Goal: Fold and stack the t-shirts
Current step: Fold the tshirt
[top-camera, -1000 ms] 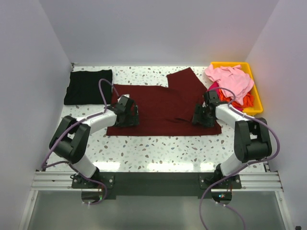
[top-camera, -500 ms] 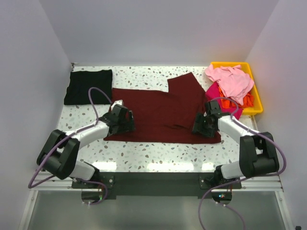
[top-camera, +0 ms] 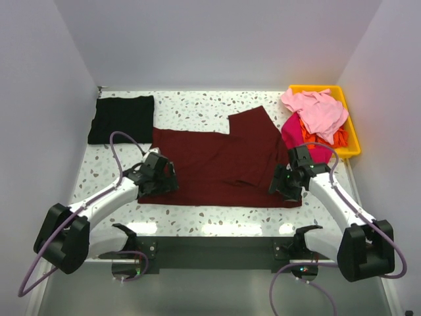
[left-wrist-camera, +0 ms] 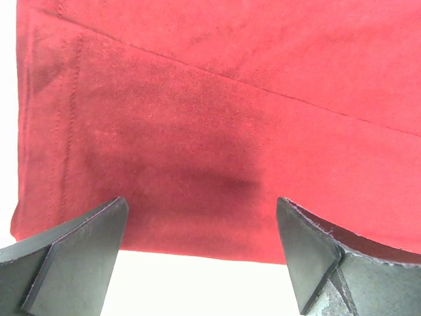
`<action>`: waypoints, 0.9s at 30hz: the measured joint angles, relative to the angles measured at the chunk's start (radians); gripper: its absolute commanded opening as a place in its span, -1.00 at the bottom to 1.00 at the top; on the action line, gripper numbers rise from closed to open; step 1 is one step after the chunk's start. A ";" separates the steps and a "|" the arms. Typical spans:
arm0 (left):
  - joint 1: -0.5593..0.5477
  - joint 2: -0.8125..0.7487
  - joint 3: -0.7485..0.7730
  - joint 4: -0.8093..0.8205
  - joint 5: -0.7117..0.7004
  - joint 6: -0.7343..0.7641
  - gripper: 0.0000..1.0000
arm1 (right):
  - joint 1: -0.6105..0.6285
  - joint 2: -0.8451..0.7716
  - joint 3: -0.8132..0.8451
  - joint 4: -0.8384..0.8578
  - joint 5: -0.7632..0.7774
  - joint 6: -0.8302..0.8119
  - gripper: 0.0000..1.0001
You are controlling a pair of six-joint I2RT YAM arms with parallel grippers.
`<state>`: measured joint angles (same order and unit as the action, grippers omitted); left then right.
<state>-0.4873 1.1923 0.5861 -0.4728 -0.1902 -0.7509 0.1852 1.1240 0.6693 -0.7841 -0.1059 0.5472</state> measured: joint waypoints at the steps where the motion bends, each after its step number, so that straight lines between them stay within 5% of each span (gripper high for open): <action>1: 0.000 -0.002 0.011 -0.016 -0.001 0.000 1.00 | 0.000 0.002 0.018 -0.001 -0.002 -0.002 0.26; 10: -0.016 0.027 0.133 -0.032 -0.007 0.009 1.00 | 0.039 0.144 0.097 0.092 -0.053 -0.014 0.15; 27: -0.020 0.035 0.137 -0.034 -0.011 0.011 1.00 | 0.143 0.381 0.142 0.287 -0.077 -0.001 -0.12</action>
<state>-0.5076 1.2278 0.7227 -0.5068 -0.2016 -0.7403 0.3283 1.5047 0.8116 -0.4969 -0.1829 0.5461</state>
